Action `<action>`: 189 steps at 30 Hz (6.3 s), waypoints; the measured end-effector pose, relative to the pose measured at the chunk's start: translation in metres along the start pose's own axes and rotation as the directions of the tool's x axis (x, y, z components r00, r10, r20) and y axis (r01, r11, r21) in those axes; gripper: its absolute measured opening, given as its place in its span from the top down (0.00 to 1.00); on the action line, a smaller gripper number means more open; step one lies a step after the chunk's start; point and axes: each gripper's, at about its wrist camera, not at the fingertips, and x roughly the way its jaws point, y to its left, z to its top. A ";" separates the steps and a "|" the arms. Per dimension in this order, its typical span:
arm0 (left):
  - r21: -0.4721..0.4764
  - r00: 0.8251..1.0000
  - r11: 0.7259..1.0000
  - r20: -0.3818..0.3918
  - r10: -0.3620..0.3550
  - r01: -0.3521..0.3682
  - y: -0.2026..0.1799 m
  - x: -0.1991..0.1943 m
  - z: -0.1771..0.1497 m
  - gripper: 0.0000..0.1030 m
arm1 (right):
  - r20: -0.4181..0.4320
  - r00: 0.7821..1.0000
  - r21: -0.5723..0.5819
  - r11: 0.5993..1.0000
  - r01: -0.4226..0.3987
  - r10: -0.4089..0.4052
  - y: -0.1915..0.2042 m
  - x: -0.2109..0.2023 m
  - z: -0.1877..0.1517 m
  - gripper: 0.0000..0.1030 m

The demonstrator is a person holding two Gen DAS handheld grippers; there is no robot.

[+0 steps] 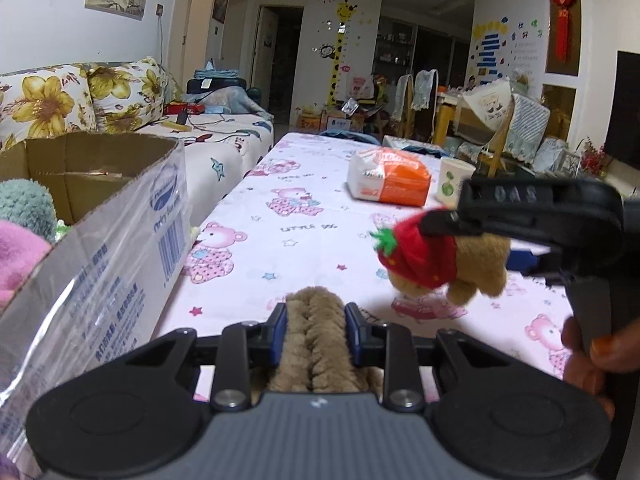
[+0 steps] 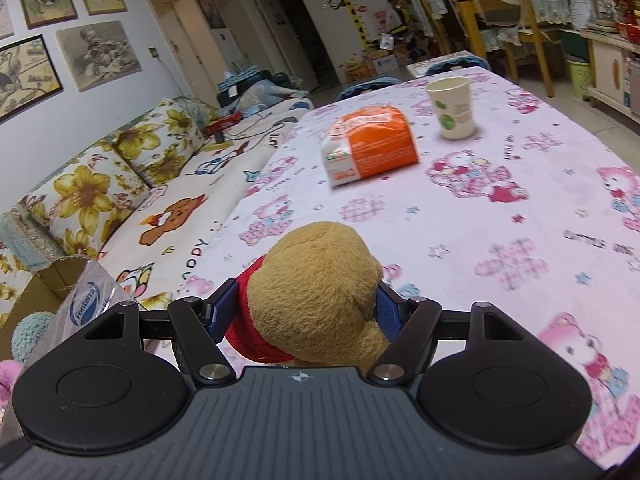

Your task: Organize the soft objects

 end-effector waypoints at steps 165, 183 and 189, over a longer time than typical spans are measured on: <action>-0.122 0.893 0.940 0.295 0.340 -0.317 0.064 -0.074 0.020 0.02 | 0.189 0.971 -0.185 0.976 -0.112 0.147 0.032 -0.065 -0.008 0.00; -0.116 0.867 0.889 0.198 0.458 -0.443 0.067 -0.152 0.015 0.01 | 0.123 0.981 -0.203 0.972 -0.121 0.147 0.041 -0.100 -0.022 0.00; -0.084 0.872 0.895 0.200 0.446 -0.438 0.055 -0.181 0.008 0.01 | 0.107 0.984 -0.235 0.966 -0.112 0.140 0.047 -0.122 -0.028 0.00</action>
